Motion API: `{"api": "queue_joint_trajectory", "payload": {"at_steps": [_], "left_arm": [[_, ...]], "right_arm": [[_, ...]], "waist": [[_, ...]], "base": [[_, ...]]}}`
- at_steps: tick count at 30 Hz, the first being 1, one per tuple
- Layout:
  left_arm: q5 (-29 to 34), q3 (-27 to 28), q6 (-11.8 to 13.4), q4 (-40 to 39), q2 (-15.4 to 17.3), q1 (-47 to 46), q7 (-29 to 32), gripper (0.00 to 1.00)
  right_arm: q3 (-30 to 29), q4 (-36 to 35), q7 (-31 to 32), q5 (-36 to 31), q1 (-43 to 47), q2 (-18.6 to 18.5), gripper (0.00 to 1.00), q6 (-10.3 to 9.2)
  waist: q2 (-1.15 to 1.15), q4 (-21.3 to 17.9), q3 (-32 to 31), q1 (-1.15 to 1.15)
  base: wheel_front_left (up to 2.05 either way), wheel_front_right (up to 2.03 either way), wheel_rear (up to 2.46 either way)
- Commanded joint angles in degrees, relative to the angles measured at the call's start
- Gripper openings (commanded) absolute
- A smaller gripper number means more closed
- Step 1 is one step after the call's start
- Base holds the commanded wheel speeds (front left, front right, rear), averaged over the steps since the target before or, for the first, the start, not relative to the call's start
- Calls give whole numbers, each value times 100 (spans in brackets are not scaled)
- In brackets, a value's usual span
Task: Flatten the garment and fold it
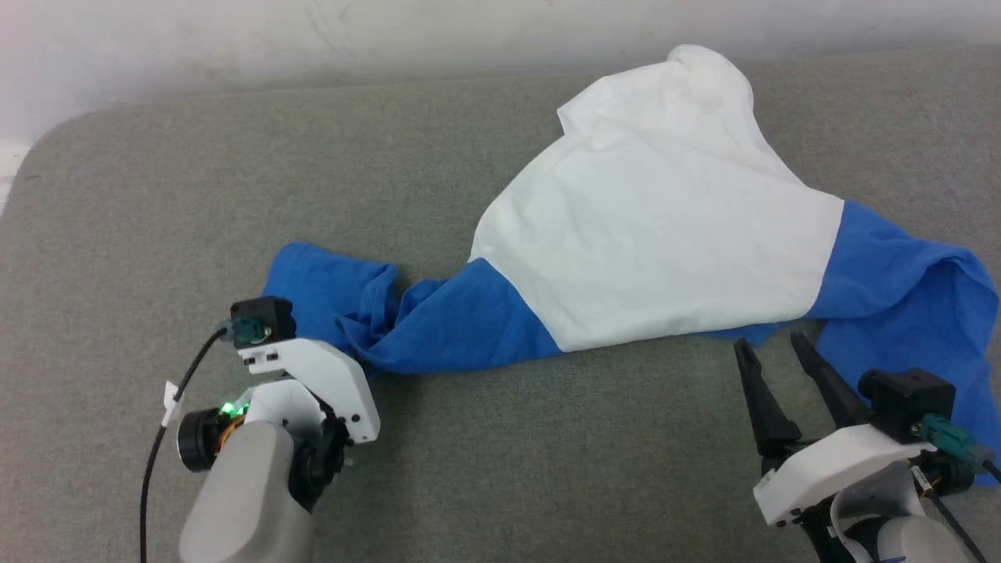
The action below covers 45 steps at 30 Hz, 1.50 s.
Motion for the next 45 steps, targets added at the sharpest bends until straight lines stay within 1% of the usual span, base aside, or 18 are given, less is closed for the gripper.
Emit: {"api": "queue_joint_trajectory", "payload": {"at_steps": [1,3,6,9,13,18,20,22,23,24,25,30,32,34,40,42,45], "left_arm": [[-81,-170,-147,264,-145,220,298,0],[-129,-238,-280,194,-141,255,382,0],[-169,-132,-278,-55,-110,318,-8,0],[-213,118,-144,-362,-20,467,-492,0],[-246,547,129,-829,226,770,-952,0],[-253,971,455,-1261,521,1183,-1069,0],[-262,1035,482,-1360,597,1299,-1051,0],[-314,968,341,-1418,605,1357,-1031,0],[-349,933,280,-1426,578,1367,-1038,13],[-366,865,210,-1419,548,1372,-1034,42],[-362,794,149,-1418,524,1369,-1046,100],[-114,363,-99,-1638,401,1196,-1498,100],[12,111,-258,-1766,330,1054,-1713,100],[82,-157,-442,-1813,243,874,-1787,100],[348,-924,-893,-1478,71,-9,-1587,100],[385,-1077,-980,-1194,33,-330,-1461,100],[413,-1207,-1044,-692,4,-781,-1212,100]], "right_arm": [[26,22,-44,58,-78,12,100,-10],[30,55,-64,80,-102,12,100,-10],[15,89,-79,95,-120,12,100,-10],[-8,97,-70,74,-122,12,100,-10],[-76,75,-50,52,-119,12,100,-10],[-137,60,-16,36,-98,12,100,-10],[-161,62,-3,38,-95,12,100,-10],[-178,69,10,33,-97,12,100,-10],[-183,75,17,30,-97,12,100,-10],[-184,81,24,27,-98,12,100,-10],[-185,88,33,22,-97,12,100,-10],[-158,73,68,32,-91,13,100,-10],[-155,46,66,32,-83,13,100,-10],[-142,3,66,37,-74,13,100,-10],[-70,-229,-33,47,-112,13,100,-10],[-20,-316,-72,36,-150,13,100,-10],[41,-411,-115,54,-207,13,100,-10]], "waist": [[0,-49,65,1],[0,-17,66,1],[0,88,26,1],[0,204,-44,1],[0,381,-107,1],[0,575,-147,1],[0,632,-155,1],[0,674,-166,1],[0,692,-179,1],[0,707,-195,1],[0,721,-212,1],[0,722,-311,1],[0,691,-341,1],[0,622,-341,1],[0,271,-178,1],[0,103,-81,1],[0,-164,72,1]], "base": [[0,0,0],[0,0,0],[0,0,0],[0,0,0],[0,0,0],[0,0,0],[0,0,0],[0,0,0],[0,0,0],[0,0,0],[0,0,0],[0,0,0],[0,0,0],[0,0,0],[0,0,0],[0,0,0],[0,0,0]]}}
